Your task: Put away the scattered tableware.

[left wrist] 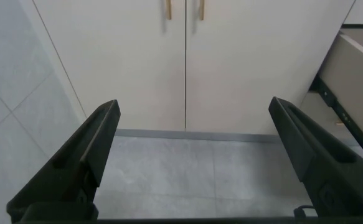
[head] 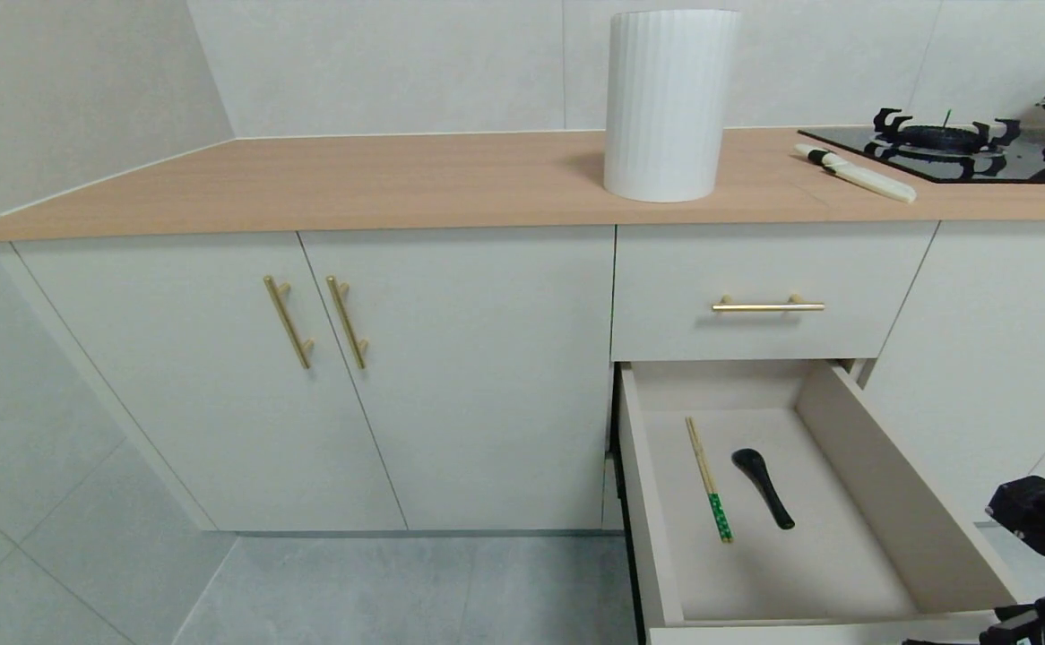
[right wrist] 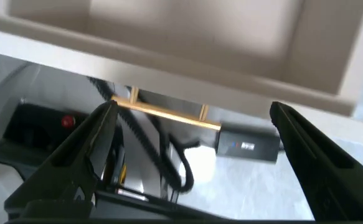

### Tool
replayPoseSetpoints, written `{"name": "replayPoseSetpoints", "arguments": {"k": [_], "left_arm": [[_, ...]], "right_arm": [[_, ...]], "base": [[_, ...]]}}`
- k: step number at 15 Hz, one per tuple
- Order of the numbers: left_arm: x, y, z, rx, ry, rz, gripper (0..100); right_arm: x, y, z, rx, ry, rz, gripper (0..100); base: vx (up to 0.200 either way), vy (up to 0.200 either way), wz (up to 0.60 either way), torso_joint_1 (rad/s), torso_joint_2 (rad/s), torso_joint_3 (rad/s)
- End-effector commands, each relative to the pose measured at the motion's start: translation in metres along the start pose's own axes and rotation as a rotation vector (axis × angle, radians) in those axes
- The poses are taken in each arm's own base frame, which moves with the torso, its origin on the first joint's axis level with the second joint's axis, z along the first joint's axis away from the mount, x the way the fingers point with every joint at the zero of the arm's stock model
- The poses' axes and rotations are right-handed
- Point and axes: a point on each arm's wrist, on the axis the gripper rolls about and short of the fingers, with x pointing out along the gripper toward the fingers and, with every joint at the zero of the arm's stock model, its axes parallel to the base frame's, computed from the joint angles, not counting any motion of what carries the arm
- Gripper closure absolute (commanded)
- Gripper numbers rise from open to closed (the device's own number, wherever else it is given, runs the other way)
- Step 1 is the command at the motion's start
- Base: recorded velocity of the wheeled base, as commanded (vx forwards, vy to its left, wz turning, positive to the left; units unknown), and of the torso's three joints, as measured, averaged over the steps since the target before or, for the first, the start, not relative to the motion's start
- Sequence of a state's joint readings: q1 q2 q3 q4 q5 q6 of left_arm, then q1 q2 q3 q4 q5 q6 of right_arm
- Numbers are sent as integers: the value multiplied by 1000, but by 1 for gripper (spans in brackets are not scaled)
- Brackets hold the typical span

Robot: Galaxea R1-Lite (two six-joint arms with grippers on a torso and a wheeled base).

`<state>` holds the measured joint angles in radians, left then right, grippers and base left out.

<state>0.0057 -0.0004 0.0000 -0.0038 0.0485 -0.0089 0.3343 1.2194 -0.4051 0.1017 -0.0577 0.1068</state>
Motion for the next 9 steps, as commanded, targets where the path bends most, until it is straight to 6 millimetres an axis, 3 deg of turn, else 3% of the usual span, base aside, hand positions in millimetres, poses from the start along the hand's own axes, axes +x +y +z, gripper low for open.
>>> {"name": "replayPoseSetpoints", "arguments": {"k": [1, 5, 9], "left_arm": [[0, 0, 0, 0, 0, 1, 0], [0, 0, 0, 0, 0, 1, 0], [0, 0, 0, 0, 0, 1, 0]], "right_arm": [[14, 4, 0, 7, 83, 3, 0], [13, 13, -7, -49, 163, 34, 0], [25, 17, 1, 28, 203, 19, 0]], "base": [[0, 0, 0, 0, 0, 0], [0, 0, 0, 0, 0, 0], [0, 0, 0, 0, 0, 0]]}}
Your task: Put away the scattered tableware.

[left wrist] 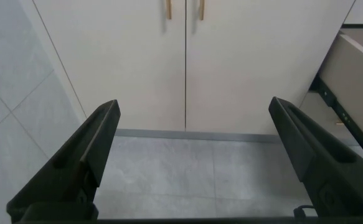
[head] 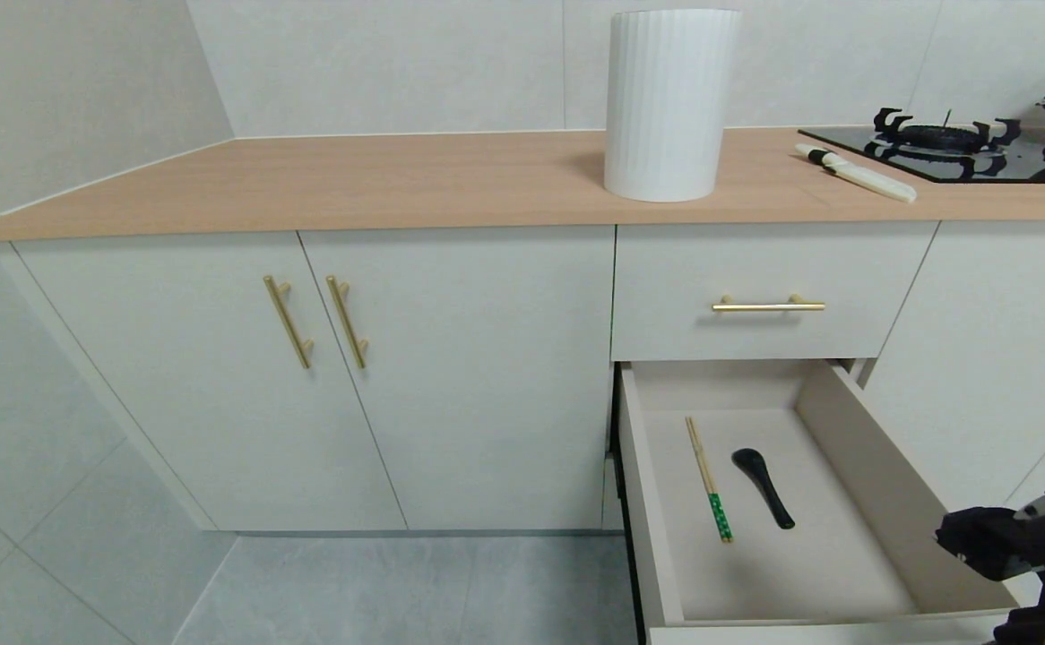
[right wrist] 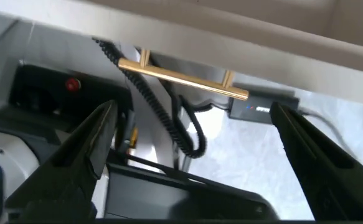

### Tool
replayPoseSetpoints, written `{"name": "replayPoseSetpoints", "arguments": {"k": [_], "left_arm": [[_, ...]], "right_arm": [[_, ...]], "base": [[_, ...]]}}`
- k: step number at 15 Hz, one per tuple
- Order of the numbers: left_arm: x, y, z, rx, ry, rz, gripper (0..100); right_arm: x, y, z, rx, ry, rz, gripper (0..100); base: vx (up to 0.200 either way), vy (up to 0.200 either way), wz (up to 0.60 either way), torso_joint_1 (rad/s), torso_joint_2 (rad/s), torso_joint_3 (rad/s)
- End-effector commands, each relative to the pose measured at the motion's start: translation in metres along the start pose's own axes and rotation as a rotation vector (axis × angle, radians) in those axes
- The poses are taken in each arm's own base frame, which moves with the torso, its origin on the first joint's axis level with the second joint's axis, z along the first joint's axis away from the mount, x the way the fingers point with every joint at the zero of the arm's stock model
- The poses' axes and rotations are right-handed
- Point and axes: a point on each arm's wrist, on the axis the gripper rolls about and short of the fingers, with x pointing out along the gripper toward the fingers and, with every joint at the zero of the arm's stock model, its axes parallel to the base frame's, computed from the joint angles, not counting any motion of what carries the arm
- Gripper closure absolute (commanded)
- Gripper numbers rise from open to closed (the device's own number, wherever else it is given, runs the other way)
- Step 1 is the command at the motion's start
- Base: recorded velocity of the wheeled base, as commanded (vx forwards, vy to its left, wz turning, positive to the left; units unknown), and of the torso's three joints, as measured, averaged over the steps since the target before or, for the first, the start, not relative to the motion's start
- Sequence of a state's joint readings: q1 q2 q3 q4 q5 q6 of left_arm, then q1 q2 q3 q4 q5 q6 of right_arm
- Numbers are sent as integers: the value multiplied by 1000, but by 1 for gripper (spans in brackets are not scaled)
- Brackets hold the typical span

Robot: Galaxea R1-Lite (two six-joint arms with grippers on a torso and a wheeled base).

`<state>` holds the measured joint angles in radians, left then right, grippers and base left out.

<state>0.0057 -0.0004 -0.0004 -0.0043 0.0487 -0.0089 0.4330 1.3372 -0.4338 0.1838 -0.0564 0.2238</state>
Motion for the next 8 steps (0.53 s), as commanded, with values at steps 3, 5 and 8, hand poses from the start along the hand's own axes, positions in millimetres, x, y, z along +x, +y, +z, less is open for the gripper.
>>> {"name": "replayPoseSetpoints", "arguments": {"k": [3, 5, 8], "left_arm": [[0, 0, 0, 0, 0, 1, 0], [0, 0, 0, 0, 0, 1, 0], [0, 0, 0, 0, 0, 1, 0]], "right_arm": [[21, 4, 12, 34, 37, -11, 0], [28, 6, 16, 56, 29, -13, 0], [32, 7, 20, 55, 5, -18, 0]], "base": [[0, 0, 0, 0, 0, 0], [0, 0, 0, 0, 0, 0], [0, 0, 0, 0, 0, 0]]}}
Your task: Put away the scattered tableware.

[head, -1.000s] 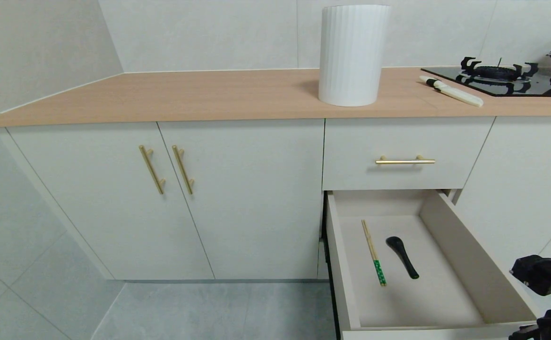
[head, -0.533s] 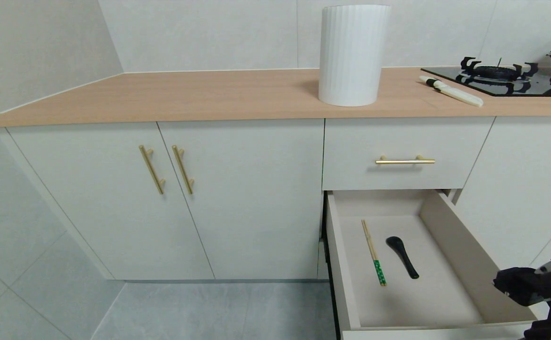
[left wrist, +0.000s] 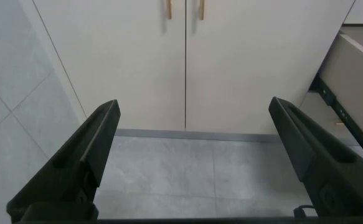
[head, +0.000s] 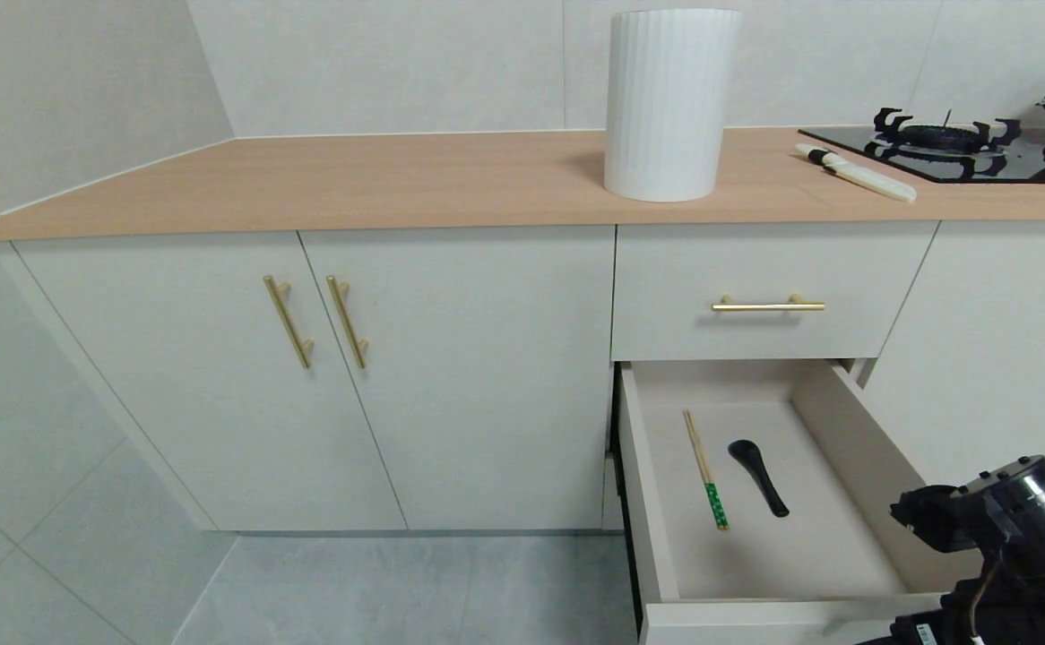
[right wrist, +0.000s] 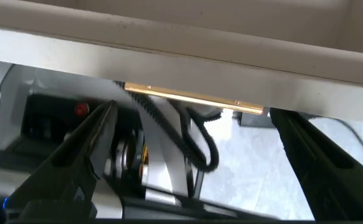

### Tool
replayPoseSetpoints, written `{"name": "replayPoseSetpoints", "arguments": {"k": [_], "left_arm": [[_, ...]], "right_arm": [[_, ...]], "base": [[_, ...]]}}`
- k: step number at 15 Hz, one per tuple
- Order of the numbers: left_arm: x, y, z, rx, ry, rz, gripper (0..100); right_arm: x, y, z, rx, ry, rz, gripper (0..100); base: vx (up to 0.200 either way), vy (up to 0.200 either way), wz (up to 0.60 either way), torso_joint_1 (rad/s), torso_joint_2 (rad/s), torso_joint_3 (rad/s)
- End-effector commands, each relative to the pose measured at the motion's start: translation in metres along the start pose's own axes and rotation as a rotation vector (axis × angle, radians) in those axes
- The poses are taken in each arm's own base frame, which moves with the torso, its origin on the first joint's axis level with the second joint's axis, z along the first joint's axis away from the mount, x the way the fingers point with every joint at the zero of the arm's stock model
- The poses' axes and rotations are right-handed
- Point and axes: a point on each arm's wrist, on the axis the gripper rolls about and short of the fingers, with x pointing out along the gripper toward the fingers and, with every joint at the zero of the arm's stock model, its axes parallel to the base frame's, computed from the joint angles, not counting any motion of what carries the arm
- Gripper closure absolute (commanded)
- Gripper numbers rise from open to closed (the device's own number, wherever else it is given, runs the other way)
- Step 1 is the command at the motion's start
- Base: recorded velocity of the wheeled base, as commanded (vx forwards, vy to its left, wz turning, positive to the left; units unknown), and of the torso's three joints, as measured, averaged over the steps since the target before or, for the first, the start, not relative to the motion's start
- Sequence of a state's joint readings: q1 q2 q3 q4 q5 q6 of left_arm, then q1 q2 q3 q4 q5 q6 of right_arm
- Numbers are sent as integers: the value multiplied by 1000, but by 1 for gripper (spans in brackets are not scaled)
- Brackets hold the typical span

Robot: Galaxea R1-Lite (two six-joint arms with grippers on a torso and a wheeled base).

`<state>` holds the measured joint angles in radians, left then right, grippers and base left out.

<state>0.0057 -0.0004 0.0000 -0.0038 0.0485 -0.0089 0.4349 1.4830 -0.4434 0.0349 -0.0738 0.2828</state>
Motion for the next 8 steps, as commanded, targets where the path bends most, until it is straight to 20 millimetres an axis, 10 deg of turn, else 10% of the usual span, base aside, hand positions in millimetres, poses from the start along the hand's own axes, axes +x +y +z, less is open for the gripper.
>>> {"name": "replayPoseSetpoints", "arguments": {"k": [1, 8], "left_arm": [[0, 0, 0, 0, 0, 1, 0], [0, 0, 0, 0, 0, 1, 0]], "right_arm": [[10, 2, 3, -4, 20, -7, 0], [50, 11, 33, -5, -118, -63, 0]], "base": [[0, 0, 0, 0, 0, 0], [0, 0, 0, 0, 0, 0]]}}
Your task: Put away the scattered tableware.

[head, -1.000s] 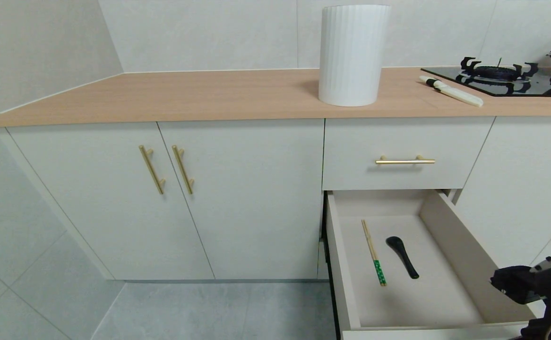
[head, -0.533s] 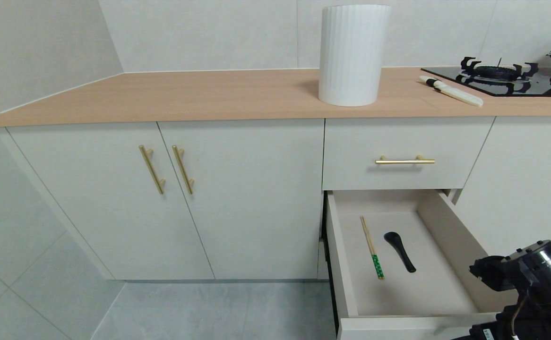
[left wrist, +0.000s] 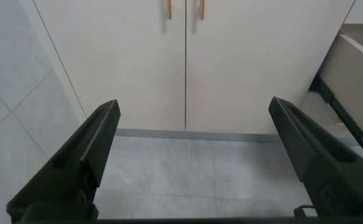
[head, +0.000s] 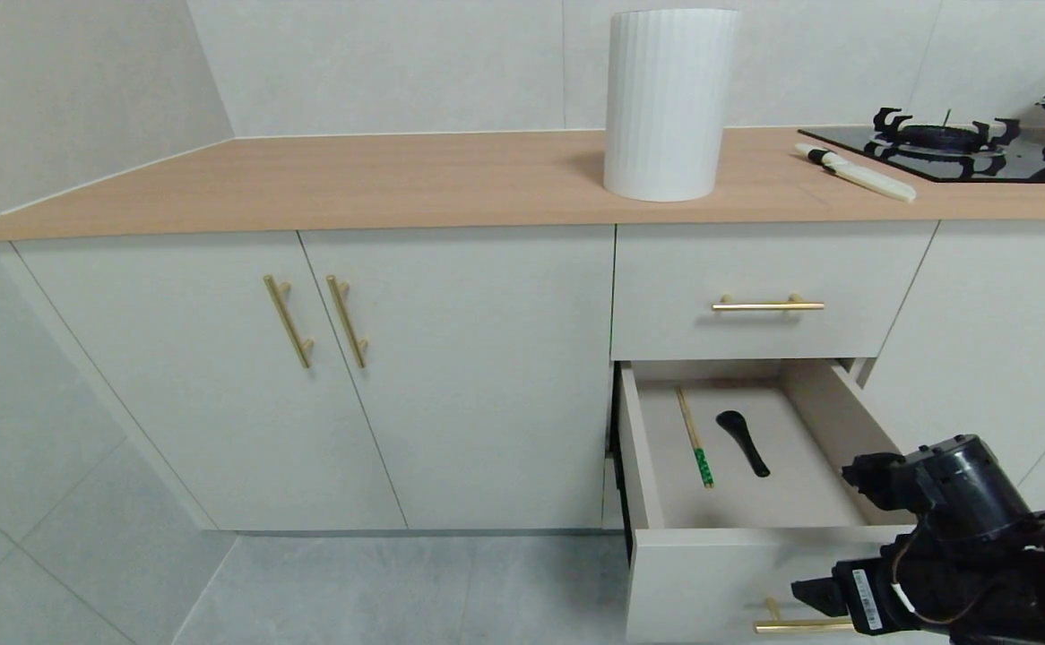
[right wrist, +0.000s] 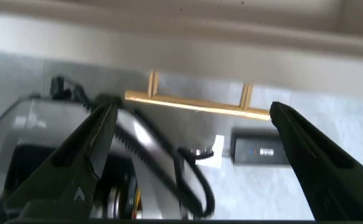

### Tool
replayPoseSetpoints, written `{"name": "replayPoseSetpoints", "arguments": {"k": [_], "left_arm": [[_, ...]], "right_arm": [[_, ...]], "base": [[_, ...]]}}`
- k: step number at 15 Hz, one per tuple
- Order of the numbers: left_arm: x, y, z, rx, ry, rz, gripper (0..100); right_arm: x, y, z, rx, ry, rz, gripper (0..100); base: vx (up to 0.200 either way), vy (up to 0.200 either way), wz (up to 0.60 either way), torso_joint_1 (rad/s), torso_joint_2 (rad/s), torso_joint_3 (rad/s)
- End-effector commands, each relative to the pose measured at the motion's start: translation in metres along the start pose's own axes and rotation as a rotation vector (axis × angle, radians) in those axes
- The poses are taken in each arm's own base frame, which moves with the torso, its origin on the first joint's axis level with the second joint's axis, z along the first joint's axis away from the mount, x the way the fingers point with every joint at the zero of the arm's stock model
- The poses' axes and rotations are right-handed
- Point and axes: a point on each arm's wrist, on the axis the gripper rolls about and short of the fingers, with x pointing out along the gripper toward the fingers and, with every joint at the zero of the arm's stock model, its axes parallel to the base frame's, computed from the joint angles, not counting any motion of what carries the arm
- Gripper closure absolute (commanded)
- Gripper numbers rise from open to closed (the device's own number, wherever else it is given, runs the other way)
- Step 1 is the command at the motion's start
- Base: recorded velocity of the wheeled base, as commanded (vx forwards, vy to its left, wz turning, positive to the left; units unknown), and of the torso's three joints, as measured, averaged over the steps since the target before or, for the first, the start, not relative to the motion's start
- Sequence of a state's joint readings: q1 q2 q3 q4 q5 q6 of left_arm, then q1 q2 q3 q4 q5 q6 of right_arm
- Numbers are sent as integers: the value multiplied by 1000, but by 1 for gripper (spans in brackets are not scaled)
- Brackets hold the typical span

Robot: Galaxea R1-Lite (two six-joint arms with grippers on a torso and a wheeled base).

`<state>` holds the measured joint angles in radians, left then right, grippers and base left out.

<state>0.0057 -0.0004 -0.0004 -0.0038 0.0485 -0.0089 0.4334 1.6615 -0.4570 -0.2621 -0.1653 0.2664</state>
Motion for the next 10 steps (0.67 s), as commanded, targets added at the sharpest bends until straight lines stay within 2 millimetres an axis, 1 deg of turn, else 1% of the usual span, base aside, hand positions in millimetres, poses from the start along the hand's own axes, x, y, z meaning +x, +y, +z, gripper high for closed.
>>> {"name": "replayPoseSetpoints", "arguments": {"k": [1, 4, 9, 10], "left_arm": [[0, 0, 0, 0, 0, 1, 0], [0, 0, 0, 0, 0, 1, 0], [0, 0, 0, 0, 0, 1, 0], [0, 0, 0, 0, 0, 1, 0]], "right_arm": [[21, 4, 6, -10, 24, -12, 0], [45, 8, 27, 0, -19, -33, 0], [74, -1, 57, 15, -121, -56, 0], [79, -2, 60, 9, -129, -61, 0]], "base": [[0, 0, 0, 0, 0, 0], [0, 0, 0, 0, 0, 0], [0, 0, 0, 0, 0, 0], [0, 0, 0, 0, 0, 0]]}}
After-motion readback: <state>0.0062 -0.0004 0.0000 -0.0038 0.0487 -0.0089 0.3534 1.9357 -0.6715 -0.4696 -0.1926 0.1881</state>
